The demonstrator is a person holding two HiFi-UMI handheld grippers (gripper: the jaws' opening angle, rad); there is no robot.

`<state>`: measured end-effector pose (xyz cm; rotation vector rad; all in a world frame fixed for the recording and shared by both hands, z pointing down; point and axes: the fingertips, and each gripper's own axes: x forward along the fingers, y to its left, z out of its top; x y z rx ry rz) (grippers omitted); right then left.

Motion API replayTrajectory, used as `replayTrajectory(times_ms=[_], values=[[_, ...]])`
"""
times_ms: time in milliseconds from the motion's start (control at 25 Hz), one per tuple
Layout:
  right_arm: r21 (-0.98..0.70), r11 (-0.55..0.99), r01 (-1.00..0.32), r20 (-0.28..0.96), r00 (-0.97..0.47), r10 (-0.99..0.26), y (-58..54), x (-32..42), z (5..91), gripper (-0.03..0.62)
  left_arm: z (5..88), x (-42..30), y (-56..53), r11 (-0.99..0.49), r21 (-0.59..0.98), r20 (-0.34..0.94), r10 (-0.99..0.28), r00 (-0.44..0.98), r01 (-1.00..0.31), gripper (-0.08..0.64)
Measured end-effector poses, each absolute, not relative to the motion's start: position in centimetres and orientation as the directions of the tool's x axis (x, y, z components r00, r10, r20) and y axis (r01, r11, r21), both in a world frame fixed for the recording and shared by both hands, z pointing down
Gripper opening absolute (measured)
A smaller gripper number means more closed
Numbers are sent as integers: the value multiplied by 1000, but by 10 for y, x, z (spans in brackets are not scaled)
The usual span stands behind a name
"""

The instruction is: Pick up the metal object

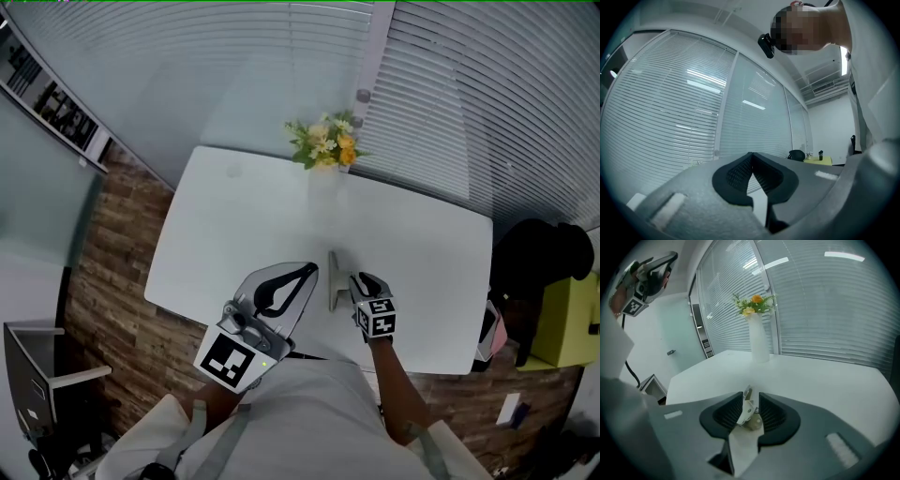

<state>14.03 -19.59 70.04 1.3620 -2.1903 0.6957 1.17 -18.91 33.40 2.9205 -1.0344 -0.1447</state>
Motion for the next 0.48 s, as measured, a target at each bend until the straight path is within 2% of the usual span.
replayTrajectory(times_ms=[480], values=[[-240, 355, -904, 657, -420, -626, -197, 134, 734, 114, 337, 7, -195, -767, 69, -57, -641, 765, -638, 2]])
